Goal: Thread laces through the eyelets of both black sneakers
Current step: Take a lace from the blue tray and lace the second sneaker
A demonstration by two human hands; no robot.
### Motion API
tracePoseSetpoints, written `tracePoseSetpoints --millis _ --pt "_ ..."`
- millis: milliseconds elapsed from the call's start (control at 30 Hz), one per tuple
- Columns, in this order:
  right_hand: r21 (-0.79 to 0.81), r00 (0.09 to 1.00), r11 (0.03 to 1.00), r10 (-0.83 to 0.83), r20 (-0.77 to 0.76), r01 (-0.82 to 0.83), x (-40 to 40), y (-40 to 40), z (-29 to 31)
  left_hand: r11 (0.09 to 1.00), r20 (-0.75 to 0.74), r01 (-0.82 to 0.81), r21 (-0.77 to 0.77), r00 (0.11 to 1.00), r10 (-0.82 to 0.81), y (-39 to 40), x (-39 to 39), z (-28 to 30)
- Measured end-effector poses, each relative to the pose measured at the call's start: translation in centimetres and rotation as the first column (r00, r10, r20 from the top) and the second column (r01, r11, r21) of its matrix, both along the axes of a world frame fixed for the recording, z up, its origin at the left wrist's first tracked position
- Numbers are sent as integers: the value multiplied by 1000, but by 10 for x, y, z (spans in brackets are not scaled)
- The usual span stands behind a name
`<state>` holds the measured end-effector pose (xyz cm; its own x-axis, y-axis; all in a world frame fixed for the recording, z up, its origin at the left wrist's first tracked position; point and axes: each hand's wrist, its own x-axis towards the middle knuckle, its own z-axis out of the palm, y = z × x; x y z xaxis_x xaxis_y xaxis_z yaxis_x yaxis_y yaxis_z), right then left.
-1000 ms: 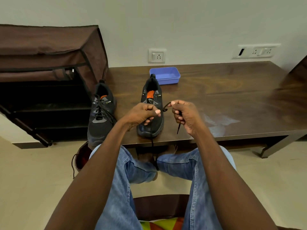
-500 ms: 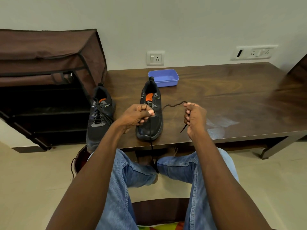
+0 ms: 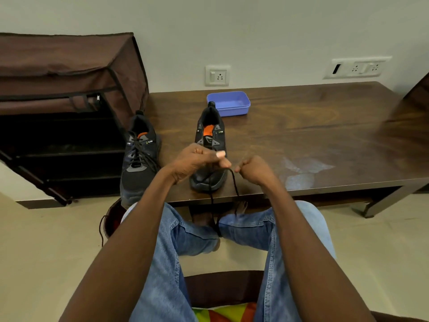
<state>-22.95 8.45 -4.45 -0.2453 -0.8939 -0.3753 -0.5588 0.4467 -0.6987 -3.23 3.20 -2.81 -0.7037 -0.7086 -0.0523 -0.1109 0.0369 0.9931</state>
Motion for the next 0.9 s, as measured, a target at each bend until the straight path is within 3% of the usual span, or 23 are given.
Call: tracePoseSetpoints --millis 33,100,167,233,267,300,367,467,667,733,833,900 --pt "-36 997 998 -42 62 44 1 -1 -1 991 -58 -124 -54 991 121 -1 -2 1" --pt "-26 988 998 -47 147 51 3 -3 -3 935 -204 -354 -15 916 344 -4 -4 7" --pt "16 988 1000 -7 155 4 9 -2 -3 829 -212 -557 40 806 552 -8 -5 5" --pt "46 989 997 48 140 -55 17 -2 -3 688 5 -712 -143 694 720 -13 -5 -5" --pt "62 988 994 77 135 -86 20 -1 -3 664 161 -698 -268 647 746 -15 -3 -11" --pt "89 985 988 116 128 -128 22 -2 -5 684 316 -649 -334 607 729 -15 -1 -16" --pt "150 980 972 166 113 -182 27 -3 -7 790 546 -523 -321 579 605 -13 0 -20" --pt "127 988 985 102 112 -116 28 -4 -7 857 634 -397 -328 580 512 -15 -3 -22" --pt "-5 985 999 -50 164 52 25 -4 -14 914 606 -360 -190 689 397 -13 -5 -16" --pt "-30 984 996 -76 164 81 28 -5 -16 928 605 -299 -223 704 372 -9 -5 -16" --pt "-37 985 994 -97 145 104 31 -6 -20 929 547 -246 -276 755 362 -5 -5 -16" --pt "-37 984 994 -98 146 104 31 -5 -19 941 441 -285 -181 832 337 -6 -5 -13"
